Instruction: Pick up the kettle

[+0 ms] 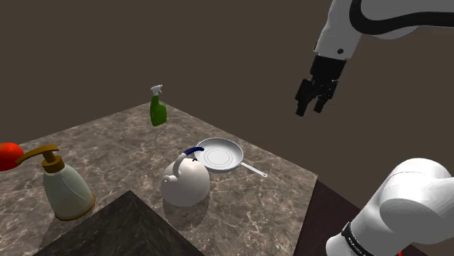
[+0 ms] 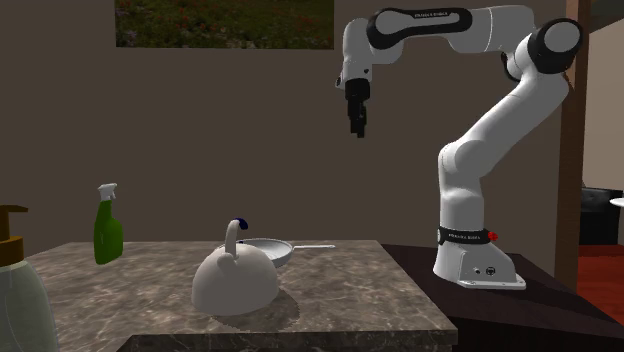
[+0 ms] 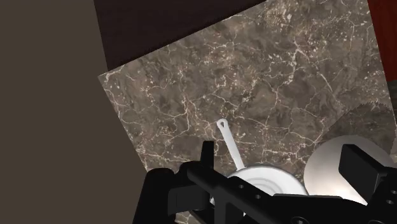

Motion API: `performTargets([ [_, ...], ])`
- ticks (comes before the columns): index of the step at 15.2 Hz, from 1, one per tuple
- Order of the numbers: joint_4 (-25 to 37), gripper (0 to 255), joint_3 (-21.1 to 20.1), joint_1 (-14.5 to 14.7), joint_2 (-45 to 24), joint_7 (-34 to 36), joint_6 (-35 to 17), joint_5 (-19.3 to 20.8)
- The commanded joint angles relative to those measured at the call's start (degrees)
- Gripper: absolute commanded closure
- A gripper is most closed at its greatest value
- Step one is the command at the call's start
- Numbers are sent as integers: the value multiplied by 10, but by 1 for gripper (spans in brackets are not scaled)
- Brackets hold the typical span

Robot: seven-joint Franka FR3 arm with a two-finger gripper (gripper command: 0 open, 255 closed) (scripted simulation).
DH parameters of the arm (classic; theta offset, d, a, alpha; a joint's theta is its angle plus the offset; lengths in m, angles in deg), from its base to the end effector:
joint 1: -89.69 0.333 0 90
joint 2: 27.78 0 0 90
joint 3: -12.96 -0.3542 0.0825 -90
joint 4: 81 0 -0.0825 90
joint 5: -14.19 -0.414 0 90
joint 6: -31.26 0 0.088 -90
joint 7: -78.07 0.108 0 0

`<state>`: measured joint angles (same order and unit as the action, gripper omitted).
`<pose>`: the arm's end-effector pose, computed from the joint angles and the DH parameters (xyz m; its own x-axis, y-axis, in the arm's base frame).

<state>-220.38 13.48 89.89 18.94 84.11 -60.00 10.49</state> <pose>0.3014 0.0043 0.5892 0.9935 -0.1089 -0.0318 -0.1109 -0.9915 -0.0681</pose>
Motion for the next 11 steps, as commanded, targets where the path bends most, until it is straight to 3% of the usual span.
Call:
performTargets([
  [1, 0, 0, 0, 0, 0, 0, 0, 0],
  [11, -34, 0, -175, -12, -57, 283, -130, -97],
])
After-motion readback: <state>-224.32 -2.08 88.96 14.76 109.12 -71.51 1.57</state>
